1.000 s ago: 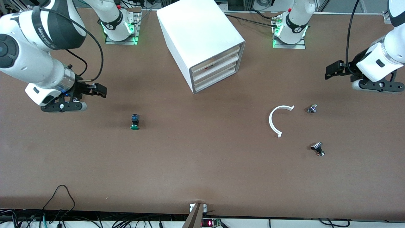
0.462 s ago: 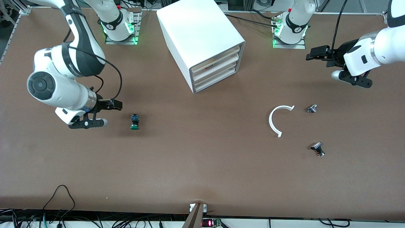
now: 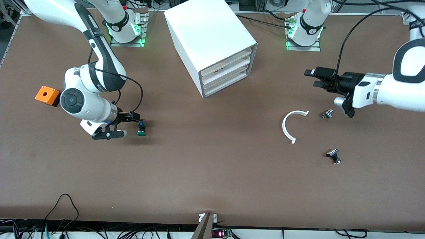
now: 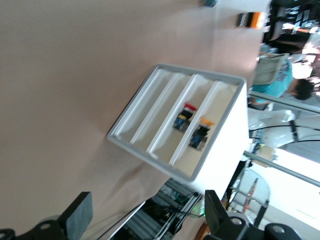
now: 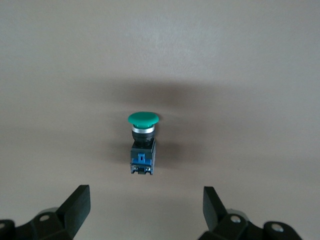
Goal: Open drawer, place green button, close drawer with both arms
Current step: 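Reach the right gripper to the green button while the left gripper approaches the cabinet, then grasp the green button with the right gripper while the left gripper reaches the drawer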
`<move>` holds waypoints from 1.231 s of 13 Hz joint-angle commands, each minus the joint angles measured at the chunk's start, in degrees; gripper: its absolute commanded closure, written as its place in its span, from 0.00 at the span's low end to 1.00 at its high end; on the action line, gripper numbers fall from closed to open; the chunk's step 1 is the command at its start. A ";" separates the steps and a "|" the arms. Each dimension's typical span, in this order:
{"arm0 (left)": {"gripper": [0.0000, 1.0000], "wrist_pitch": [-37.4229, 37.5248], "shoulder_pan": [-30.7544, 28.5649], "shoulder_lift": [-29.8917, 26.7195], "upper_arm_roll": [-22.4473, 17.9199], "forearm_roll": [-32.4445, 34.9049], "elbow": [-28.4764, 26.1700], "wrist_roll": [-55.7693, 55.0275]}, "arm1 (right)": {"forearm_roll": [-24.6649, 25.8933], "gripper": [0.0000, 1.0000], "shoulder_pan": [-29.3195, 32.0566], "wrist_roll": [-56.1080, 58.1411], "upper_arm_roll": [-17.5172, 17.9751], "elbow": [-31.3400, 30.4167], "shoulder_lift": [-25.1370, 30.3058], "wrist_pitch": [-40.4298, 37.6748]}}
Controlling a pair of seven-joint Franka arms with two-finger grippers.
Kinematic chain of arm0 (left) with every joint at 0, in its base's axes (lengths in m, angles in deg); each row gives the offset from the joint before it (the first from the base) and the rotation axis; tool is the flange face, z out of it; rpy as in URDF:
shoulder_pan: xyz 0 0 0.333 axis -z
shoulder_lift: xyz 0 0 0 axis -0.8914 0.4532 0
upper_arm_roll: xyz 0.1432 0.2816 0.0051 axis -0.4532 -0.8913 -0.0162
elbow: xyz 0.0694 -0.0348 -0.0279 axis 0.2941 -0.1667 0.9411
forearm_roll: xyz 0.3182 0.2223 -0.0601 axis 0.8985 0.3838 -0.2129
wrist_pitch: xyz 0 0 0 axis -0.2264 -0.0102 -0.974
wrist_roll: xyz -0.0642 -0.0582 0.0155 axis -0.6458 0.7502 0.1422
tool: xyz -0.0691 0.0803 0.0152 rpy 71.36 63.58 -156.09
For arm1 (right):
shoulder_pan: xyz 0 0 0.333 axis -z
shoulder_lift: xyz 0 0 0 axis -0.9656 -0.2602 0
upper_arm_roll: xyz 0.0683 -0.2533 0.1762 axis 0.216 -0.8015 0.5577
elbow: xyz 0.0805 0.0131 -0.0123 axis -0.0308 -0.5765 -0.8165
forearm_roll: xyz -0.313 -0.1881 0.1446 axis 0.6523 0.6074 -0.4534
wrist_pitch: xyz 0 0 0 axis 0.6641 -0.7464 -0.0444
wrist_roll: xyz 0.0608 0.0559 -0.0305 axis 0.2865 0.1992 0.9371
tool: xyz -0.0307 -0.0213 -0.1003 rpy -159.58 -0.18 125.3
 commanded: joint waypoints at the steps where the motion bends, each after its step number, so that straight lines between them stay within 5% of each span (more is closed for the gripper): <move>1: 0.02 -7.88 0.44 2.56 2.16 -6.14 -6.35 9.52 | 0.50 0.00 -0.18 0.05 0.13 -3.85 -0.95 5.08; 8: 0.03 -25.65 0.44 12.14 10.42 -20.98 -21.74 38.44 | 0.41 0.00 -1.59 -0.04 0.13 -5.27 -5.34 10.71; 12: 0.10 -27.08 1.76 13.64 11.22 -28.04 -27.91 47.01 | 0.41 0.00 -1.77 -0.04 0.04 -4.83 -8.16 13.53; 14: 0.31 -27.08 2.46 14.86 12.53 -31.38 -29.23 49.89 | 0.41 0.00 -1.77 0.05 0.04 -4.66 -8.17 13.36; 15: 0.56 -26.99 2.63 16.27 12.98 -32.00 -29.24 51.22 | 0.41 0.01 -1.77 0.05 0.04 -4.57 -8.17 13.35; 16: 0.60 -26.91 2.64 18.19 14.20 -32.35 -29.24 51.23 | 0.41 0.08 -1.77 0.14 0.04 -4.57 -8.17 13.35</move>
